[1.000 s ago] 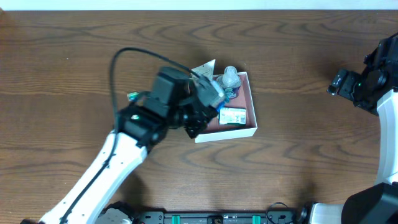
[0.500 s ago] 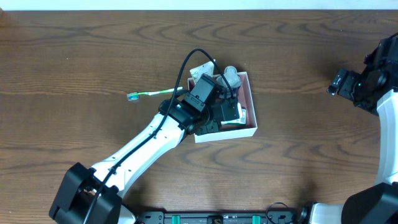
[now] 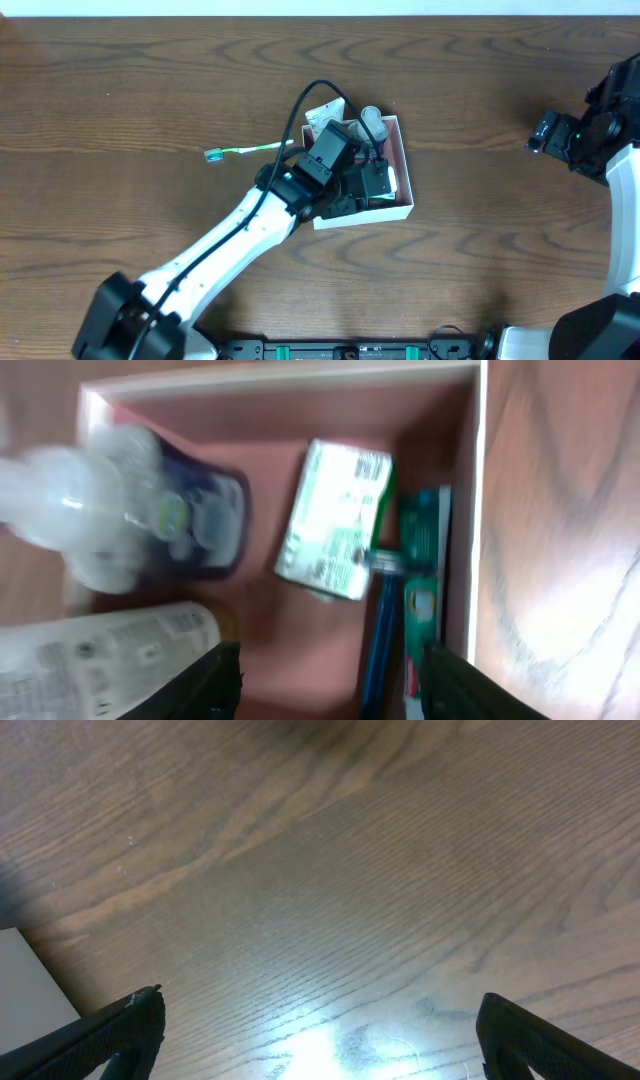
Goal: Pack container
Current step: 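Carry the razor into the box and lower it beside the toothpaste, then move the left gripper back left to the green toothbrush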
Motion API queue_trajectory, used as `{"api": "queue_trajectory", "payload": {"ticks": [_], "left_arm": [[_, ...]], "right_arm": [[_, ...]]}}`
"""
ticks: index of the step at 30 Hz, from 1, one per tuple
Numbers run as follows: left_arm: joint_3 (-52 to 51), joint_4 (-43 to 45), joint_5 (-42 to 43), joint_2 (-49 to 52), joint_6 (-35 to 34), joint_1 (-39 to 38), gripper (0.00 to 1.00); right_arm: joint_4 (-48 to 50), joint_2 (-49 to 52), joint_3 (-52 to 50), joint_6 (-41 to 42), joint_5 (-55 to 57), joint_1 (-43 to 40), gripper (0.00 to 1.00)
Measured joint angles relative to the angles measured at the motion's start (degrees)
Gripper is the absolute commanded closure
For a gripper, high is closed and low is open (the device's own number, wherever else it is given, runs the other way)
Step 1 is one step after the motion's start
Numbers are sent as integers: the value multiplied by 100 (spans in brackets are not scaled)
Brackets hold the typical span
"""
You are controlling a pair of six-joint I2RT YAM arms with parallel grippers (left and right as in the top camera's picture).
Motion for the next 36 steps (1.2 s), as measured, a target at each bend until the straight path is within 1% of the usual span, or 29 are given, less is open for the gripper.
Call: {"api": "queue_trajectory", "payload": {"ticks": [3,5,11,14,17,18,20,23,26,30,31,36], "left_arm": [[0,-79,52,-542,-610,-9,37],[0,-396,63,-1049,-1128,-9,34],[2,-1495,87,-2323,-2229,138,33],[2,-1711,39,-2669,-2822,520,32],[2,-1709,-181,-2741,-3355,1067,32],[2,-1668,-260,-2715,-3493,1270,31],[2,-1456,-356,-2586,-3729,1738,27],[2,-977,-433,-2271,-3871,2337,24],[2,-398,-481,-1759,-3932,2859,24],[2,197,-509,-960,-3921,3248,24],[2,295,-472,-767,-3862,3283,24],[2,437,-94,162,-3091,3289,24]], "right_arm": [[2,0,0,0,0,0,1],[4,0,0,0,0,0,1],[0,0,0,0,-2,-2,1],[2,0,0,0,-2,0,1],[0,0,0,0,-2,0,1],[2,0,0,0,-2,0,1],[0,0,0,0,0,0,1],[4,0,0,0,0,0,1],[2,0,0,0,0,0,1],[0,0,0,0,-2,0,1],[2,0,0,0,-2,0,1],[0,0,0,0,-2,0,1]]}}
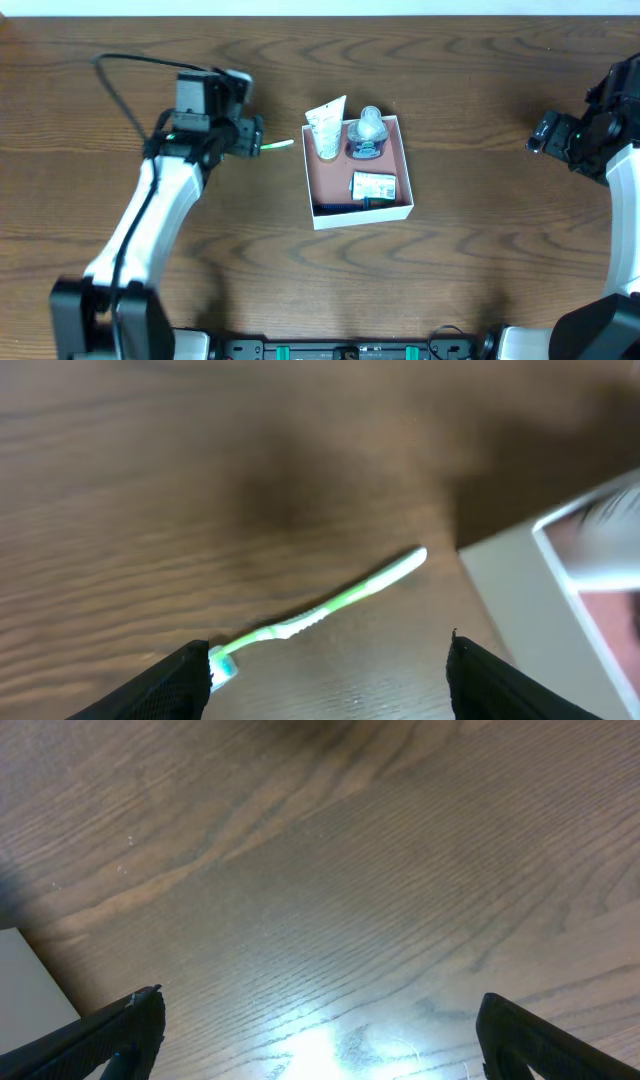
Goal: Pack container
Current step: 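Move the left gripper back left to the green toothbrush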
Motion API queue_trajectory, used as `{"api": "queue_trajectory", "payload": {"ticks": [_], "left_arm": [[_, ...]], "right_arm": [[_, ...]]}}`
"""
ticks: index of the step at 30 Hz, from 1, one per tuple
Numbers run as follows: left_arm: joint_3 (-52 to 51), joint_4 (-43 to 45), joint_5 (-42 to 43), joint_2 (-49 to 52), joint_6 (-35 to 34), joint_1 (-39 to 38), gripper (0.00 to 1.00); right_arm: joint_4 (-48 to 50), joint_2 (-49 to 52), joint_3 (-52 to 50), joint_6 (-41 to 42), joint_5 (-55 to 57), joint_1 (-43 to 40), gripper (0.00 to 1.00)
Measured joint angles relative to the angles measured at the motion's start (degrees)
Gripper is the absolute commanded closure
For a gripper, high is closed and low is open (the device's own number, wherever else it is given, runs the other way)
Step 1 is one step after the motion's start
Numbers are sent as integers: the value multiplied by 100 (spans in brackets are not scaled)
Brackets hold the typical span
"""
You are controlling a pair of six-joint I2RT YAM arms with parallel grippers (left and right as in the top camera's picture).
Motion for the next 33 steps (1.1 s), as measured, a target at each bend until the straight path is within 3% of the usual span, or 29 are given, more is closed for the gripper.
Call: {"api": "queue_trajectory", "payload": {"ticks": [11,14,28,33], "left_arm": [[0,232,146,1010,2041,-2,24],[0,374,142,1141,2315,-2,24],[0,599,92,1720,2629,-2,24],[0,463,96,1742,2295,0,24]], "right_arm": [[0,0,0,0,2,0,1],[2,0,0,0,2,0,1],[2,0,0,0,2,0,1],[2,0,0,0,2,0,1]]}}
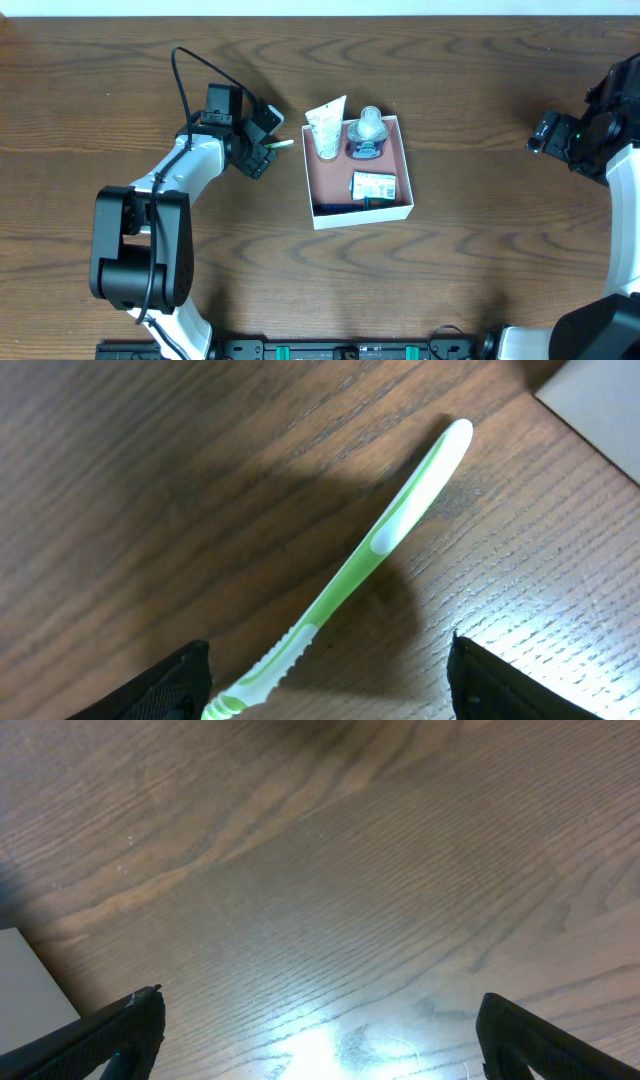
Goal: Pack container
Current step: 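Move the left gripper back left to the green toothbrush, then grasp the green-and-white toothbrush handle with the left gripper and lift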
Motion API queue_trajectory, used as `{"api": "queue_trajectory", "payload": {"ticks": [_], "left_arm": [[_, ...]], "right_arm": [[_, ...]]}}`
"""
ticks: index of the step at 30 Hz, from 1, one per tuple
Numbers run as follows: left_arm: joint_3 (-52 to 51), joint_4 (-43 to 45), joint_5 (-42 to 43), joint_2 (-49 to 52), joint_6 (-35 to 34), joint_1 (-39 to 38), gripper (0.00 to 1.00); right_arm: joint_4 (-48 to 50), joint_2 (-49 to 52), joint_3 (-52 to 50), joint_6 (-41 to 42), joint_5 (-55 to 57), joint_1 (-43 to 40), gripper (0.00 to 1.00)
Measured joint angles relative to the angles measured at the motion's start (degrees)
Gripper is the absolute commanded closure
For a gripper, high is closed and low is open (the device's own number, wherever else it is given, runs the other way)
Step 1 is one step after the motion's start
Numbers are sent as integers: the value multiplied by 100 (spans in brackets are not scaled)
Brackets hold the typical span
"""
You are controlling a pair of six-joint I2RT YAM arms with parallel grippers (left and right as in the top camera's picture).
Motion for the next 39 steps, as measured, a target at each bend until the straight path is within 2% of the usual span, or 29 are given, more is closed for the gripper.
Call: {"api": "queue_trajectory", "payload": {"ticks": [16,27,39], "left_arm": [[0,-378,0,0,-1416,22,23],[0,140,-219,0,-1390,22,20],[59,262,-173,352,-1274,26,20]], "right_arm": [[0,0,0,0,-2,0,1],[-2,0,0,0,0,0,1],[0,0,0,0,-2,0,1]]}}
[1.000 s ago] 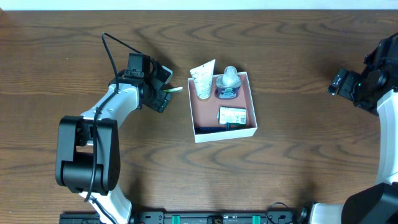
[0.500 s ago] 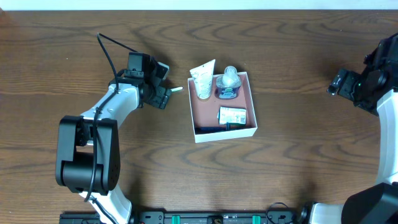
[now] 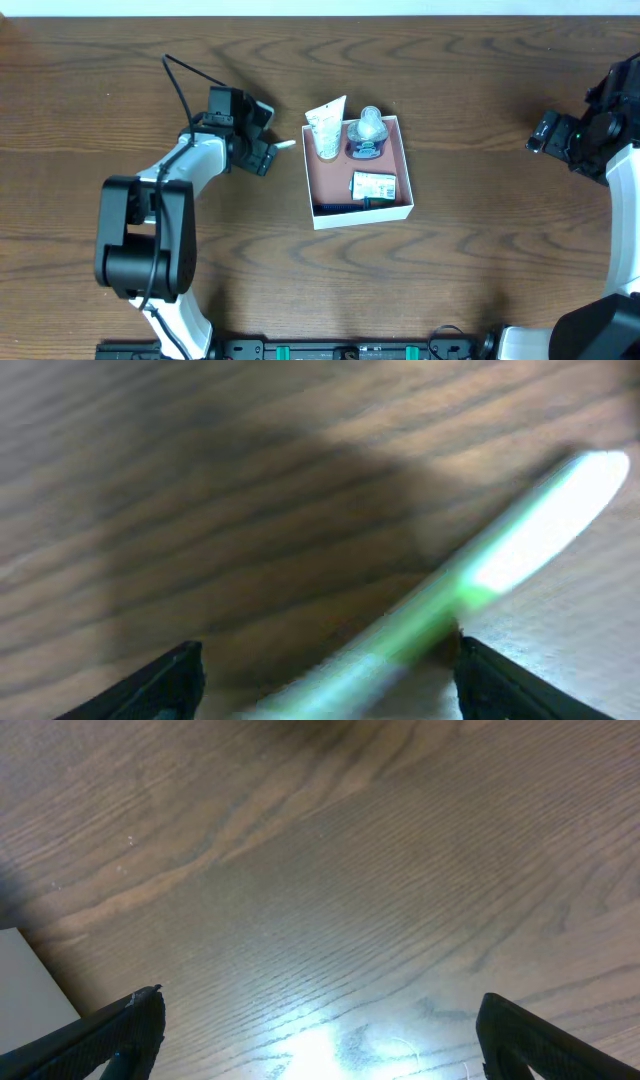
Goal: Pack container
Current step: 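Grasp the green-and-white toothbrush handle with the left gripper and lift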
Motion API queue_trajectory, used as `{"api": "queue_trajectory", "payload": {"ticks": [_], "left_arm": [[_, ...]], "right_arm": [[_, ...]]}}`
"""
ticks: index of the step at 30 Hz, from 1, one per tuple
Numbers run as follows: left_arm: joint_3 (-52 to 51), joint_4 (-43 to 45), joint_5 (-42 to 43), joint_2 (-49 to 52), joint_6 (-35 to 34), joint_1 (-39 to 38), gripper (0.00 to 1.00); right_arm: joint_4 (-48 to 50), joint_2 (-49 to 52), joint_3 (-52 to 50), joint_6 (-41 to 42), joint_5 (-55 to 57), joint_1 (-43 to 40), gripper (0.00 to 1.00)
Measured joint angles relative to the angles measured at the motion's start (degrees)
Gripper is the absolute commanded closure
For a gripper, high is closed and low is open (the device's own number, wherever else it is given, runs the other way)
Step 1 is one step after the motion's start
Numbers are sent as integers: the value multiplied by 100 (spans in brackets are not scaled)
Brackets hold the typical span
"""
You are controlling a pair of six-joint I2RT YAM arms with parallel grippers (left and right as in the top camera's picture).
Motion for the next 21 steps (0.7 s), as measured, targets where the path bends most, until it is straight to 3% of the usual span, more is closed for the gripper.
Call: {"api": "queue_trajectory", "payload": {"ticks": [14,17,21], "left_arm": [[175,-614,-13,48,-420,-39,21],[225,-837,-114,46,-728,-94,30],[262,-1084,-190,28,-1193,-164,55]], "right_arm": [[0,0,0,0,0,0,1],[-2,0,0,0,0,0,1],[-2,0,0,0,0,-2,1]]}}
